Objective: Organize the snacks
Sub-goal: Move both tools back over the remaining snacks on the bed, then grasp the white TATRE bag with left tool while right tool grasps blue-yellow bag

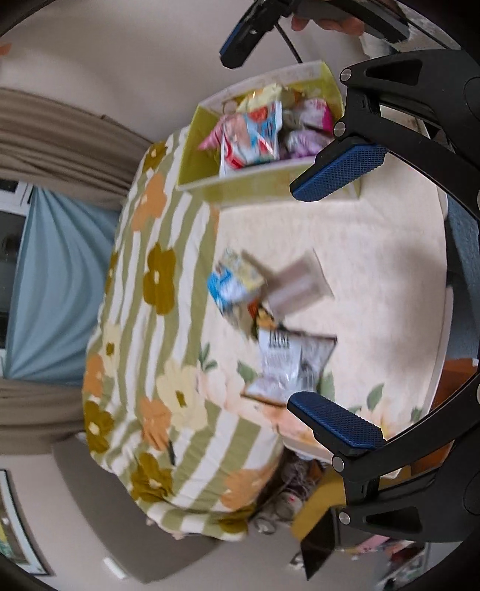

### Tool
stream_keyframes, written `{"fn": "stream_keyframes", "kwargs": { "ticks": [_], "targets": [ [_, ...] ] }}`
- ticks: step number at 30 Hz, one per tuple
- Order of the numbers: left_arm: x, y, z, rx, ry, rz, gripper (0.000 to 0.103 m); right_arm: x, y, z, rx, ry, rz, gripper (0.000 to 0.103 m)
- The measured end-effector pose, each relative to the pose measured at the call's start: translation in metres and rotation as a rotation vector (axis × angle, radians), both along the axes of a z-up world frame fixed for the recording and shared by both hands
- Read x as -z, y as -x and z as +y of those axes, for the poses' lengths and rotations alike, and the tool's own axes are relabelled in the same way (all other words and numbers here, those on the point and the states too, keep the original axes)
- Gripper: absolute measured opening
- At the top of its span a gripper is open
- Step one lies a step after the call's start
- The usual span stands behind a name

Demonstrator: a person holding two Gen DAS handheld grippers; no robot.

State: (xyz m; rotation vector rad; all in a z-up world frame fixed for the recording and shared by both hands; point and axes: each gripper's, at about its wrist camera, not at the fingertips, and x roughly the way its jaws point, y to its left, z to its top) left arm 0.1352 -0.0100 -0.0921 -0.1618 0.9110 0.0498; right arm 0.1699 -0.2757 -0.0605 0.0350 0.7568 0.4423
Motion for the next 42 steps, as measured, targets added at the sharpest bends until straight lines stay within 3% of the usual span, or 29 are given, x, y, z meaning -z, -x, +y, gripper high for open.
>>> {"fn": "stream_keyframes", "kwargs": {
  "ticks": [10,20,25,30,36,42],
  "targets": [
    [0.064,-0.044,0.080,0.054,0.049,0.188,0.102,0.031,-0.038,0.092,-0.020,0.035,0.080,0.100],
    [0.140,-0.095,0.125,0.164,0.152,0.334,0.102,0.078,-0.080,0.164,-0.035,0.122,0.163,0.100],
    [0.164,-0.115,0.133,0.222,0.215,0.363,0.102,0.107,-0.101,0.187,-0.053,0.179,0.222,0.100],
    [0.188,-0.127,0.130,0.264,0.258,0.402,0.102,0.133,-0.121,0.208,-0.119,0.298,0.255,0.100],
    [0.212,-0.132,0.124,0.264,0.285,0.438,0.102,0.159,-0.141,0.225,-0.231,0.418,0.270,0.100],
    [0.220,-0.135,0.122,0.249,0.329,0.422,0.102,0.185,-0.157,0.236,-0.327,0.512,0.291,0.100]
  ]
}}
